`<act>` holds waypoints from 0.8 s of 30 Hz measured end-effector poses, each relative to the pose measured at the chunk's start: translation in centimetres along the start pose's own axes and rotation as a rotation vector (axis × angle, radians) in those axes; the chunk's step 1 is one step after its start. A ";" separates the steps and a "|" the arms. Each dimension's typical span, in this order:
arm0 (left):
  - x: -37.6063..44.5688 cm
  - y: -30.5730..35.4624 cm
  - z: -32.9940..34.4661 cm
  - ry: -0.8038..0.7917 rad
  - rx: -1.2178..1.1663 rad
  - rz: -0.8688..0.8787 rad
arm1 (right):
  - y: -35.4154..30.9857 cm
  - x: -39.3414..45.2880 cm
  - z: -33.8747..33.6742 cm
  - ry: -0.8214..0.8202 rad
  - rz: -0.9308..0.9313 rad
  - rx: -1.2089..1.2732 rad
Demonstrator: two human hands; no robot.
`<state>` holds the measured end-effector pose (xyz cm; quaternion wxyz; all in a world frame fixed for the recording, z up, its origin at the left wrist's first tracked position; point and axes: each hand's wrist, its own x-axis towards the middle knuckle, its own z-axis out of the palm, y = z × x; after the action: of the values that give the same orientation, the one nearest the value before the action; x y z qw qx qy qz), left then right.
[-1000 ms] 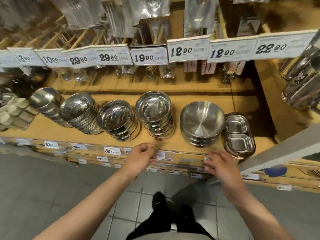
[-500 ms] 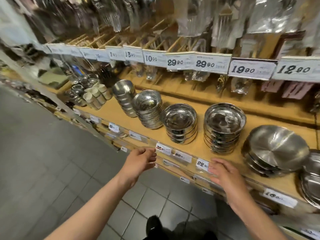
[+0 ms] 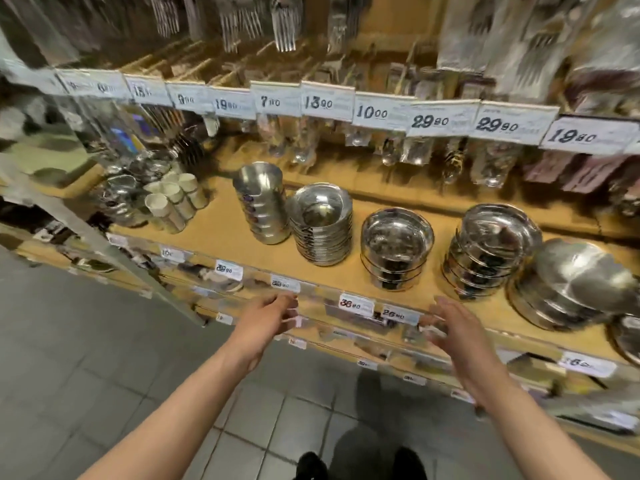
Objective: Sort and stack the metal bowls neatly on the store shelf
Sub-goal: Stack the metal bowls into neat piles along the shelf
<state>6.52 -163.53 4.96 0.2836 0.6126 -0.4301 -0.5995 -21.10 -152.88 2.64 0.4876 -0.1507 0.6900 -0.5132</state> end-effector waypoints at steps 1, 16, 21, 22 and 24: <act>0.6 0.4 0.5 -0.029 0.011 0.011 | -0.3 0.1 0.3 0.013 -0.011 0.010; 12.3 0.8 13.6 -0.279 -0.011 0.202 | 0.3 10.6 3.5 -0.008 -0.153 0.072; 13.5 0.3 15.4 -0.282 -0.161 0.169 | 0.5 12.4 3.9 0.007 -0.149 0.205; 13.7 0.3 15.6 -0.279 -0.171 0.162 | 0.3 12.6 4.0 0.001 -0.152 0.217; 13.9 0.3 15.8 -0.305 -0.199 0.146 | -0.2 12.7 4.4 -0.010 -0.149 0.246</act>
<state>-10.19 -173.05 -3.45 0.3167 0.4507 -0.4500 -0.7029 -23.65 -164.42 -3.80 0.4666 -0.1433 0.6064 -0.6277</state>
